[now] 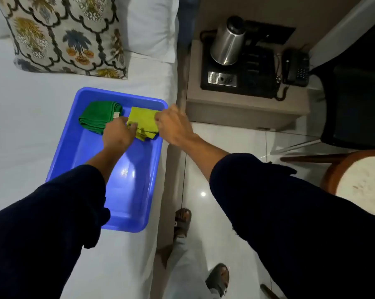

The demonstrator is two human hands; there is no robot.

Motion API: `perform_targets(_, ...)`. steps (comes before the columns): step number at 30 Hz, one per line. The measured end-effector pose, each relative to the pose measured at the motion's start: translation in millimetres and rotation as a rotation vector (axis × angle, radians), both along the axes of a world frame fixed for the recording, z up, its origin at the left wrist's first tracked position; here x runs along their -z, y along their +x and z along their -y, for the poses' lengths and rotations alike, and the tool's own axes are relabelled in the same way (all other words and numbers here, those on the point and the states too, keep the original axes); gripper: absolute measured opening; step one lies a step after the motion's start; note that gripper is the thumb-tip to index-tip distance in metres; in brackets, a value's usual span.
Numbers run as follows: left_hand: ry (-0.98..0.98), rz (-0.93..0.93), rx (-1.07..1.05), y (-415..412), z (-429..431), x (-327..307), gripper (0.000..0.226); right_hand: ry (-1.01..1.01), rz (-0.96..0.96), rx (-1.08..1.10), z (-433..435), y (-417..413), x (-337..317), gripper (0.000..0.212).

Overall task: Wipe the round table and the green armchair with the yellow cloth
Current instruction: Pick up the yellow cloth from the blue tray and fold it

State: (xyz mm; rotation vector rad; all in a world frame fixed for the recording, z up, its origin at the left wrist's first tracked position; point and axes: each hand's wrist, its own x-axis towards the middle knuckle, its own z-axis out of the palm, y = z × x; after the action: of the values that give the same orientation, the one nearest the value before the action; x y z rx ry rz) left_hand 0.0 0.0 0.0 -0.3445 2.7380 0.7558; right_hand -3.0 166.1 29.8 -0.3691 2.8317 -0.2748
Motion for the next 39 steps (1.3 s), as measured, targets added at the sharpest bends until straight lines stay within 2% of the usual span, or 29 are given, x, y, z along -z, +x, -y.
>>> perform_targets(5,0.114,0.108,-0.247,-19.3,-6.9,39.0,0.053,0.206,0.036,-0.221,23.5,-13.4,17.2,0.02)
perform_targets(9,0.215,0.133,-0.42,-34.8,-8.5,59.8,0.063,0.246,0.091,-0.294,19.8,-15.6,33.5,0.03)
perform_targets(12,0.303,0.175,-0.503,-43.0,-8.5,67.5,0.042,0.232,0.113,-0.287,17.5,-13.5,43.9,0.035)
perform_targets(16,0.483,0.185,-0.59,-43.3,-6.4,57.6,0.041,0.149,0.081,-0.186,15.9,-17.0,47.2,0.043)
perform_targets(19,0.612,0.072,-0.549,-38.5,-2.3,42.0,0.018,0.0,0.019,-0.028,14.4,-27.1,33.8,0.053)
perform_targets(23,0.677,-0.104,-0.5,-29.3,-12.0,13.3,0.019,-0.234,-0.007,0.23,-1.5,-37.3,8.6,0.038)
perform_targets(25,0.726,-0.158,-0.486,-24.3,-26.0,-1.6,0.023,-0.371,0.081,0.398,-17.6,-35.1,0.9,0.05)
perform_targets(27,0.841,-0.162,-0.5,-20.2,-42.5,-16.6,0.022,-0.56,0.228,0.588,-34.1,-28.0,-6.6,0.071)
perform_targets(28,0.91,-0.143,-0.495,-16.9,-54.1,-24.8,0.019,-0.676,0.304,0.679,-45.0,-20.6,-12.3,0.074)
perform_targets(29,0.971,-0.114,-0.474,-11.4,-67.2,-32.7,0.018,-0.818,0.375,0.757,-57.2,-10.4,-18.0,0.069)
perform_targets(31,1.059,-0.049,-0.388,4.2,-100.7,-47.1,0.016,-1.108,0.513,0.881,-89.1,15.9,-31.3,0.042)
perform_targets(33,1.088,0.008,-0.27,26.3,-135.0,-58.9,0.012,-1.286,0.554,0.939,-121.6,45.5,-40.8,0.028)
perform_targets(37,1.016,0.128,-0.066,77.6,-204.8,-78.7,0.023,-1.453,0.397,1.044,-196.0,118.2,-51.6,0.022)
perform_targets(39,0.976,0.185,0.053,106.6,-243.0,-85.9,0.013,-1.494,0.285,1.121,-240.1,165.0,-57.9,0.023)
